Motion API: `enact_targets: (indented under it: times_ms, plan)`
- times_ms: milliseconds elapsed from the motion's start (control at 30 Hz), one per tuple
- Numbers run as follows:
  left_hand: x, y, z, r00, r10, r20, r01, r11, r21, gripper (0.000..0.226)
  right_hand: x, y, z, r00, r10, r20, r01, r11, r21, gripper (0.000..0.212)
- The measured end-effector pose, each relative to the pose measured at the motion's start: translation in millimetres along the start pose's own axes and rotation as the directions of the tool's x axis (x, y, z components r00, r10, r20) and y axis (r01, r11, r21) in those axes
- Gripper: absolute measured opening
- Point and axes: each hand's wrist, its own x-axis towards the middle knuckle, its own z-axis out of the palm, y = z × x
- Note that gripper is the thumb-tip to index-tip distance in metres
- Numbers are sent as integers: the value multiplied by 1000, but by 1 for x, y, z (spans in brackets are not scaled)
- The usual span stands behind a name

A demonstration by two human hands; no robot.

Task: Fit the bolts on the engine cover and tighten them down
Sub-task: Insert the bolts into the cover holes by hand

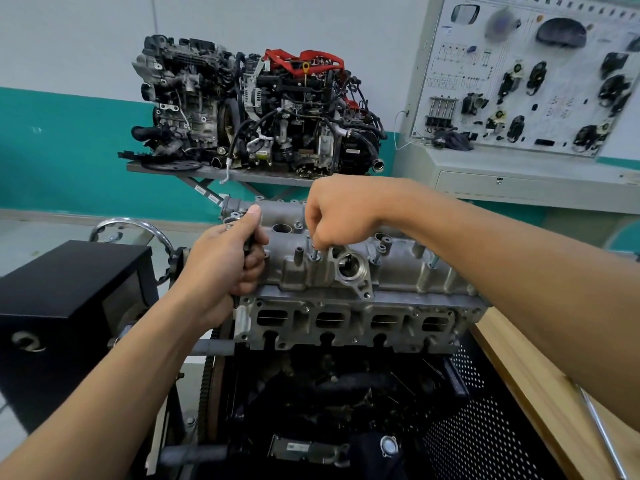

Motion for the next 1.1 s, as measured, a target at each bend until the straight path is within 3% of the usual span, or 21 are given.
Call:
enact_targets:
  times_ms: [133,267,333,467,567,700,800,933,1100]
  plan:
    - [-1,0,-1,1000,4,-5,-4,1000,-14,42,4,-3,-1,999,-2,40,6,995,-102,35]
    - [0,2,-4,1000,8,5,-8,1000,-12,43,3,2,2,999,-35,-21,32,991,-130,44]
    - [0,3,-6,1000,-1,21,1,1000,2,44,0,6,-2,991,-92,-97,86,994,-61,42]
    - [-2,4,-7,998,-23,57,22,999,24,51,-5,-11,-8,940,-227,-253,301,903,308,26]
    - [-3,5,-6,999,-4,37,5,1000,-15,55,0,-27,-2,921,-253,-295,355,858,371,22]
    - [-4,4,-9,1000,7,2,-7,999,-38,56,6,-33,3,927,-173,-332,318,833,453,16]
    - [-5,2,-14,1000,1,17,-1,999,-37,58,9,-37,5,928,-177,-329,304,868,392,13]
    - [-6,4,-18,992,-20,121,29,997,-73,59,9,-45,6,880,-194,-434,340,895,290,8]
    - [-7,9,-20,987,3,163,-5,1000,12,59,4,-46,-2,932,-189,-308,286,907,310,27]
